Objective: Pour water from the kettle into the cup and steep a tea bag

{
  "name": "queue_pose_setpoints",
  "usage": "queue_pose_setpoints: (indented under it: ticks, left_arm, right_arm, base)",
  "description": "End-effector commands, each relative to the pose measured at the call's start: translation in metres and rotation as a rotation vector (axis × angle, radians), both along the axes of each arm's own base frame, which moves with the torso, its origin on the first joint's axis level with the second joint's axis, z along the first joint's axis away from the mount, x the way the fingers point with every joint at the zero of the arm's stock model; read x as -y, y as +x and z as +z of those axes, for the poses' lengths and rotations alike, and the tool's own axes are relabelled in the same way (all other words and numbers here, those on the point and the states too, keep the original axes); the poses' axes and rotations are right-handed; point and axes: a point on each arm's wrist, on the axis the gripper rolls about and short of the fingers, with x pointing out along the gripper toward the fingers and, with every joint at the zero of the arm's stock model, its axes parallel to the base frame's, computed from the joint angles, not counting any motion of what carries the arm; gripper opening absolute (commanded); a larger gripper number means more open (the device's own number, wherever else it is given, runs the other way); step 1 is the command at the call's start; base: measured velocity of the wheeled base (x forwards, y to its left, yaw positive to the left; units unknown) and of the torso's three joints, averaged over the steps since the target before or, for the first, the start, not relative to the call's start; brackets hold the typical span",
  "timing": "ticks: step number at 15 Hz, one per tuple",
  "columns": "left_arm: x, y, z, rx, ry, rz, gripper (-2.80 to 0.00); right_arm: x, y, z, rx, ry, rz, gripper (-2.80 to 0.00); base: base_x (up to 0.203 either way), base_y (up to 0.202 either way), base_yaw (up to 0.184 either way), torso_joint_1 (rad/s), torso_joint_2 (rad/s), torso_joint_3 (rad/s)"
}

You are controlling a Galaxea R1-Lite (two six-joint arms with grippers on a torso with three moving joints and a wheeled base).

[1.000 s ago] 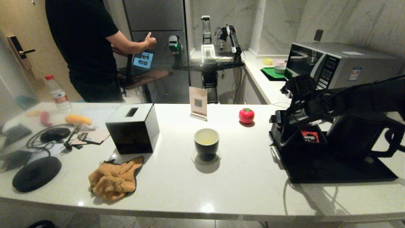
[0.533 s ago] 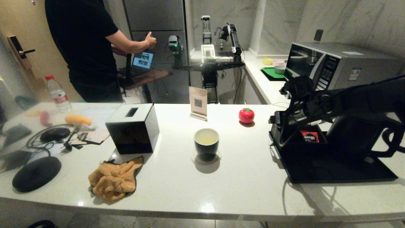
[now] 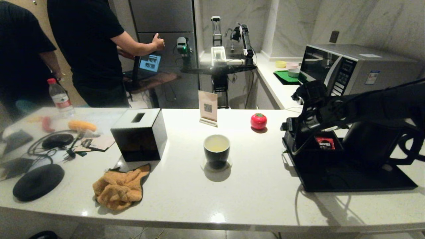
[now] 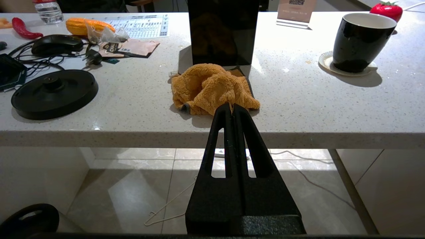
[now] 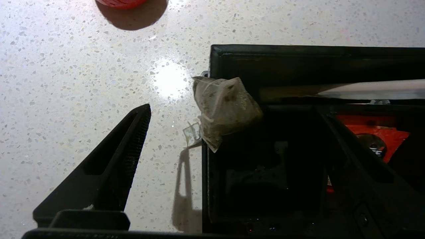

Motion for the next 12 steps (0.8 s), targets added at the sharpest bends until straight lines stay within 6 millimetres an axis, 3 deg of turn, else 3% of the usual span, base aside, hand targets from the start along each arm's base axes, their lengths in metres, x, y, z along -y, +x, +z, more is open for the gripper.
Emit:
queue_pose_setpoints:
  ticks: [1,12]
  left_arm:
    - [0.0,0.0,0.0,0.0,0.0,0.0,-2.8]
    - [0.0,0.0,0.0,0.0,0.0,0.0,-2.8]
  right_arm:
    - [-0.0032,0.0008,0.0009,0.005,0.001,0.006,0.0]
    - [-0.0064,0.0003,0.0018,0.008,0.001,0.013,0.0]
  base:
    - [0.0,0.0,0.0,0.0,0.0,0.0]
    - [0.0,0.0,0.0,0.0,0.0,0.0]
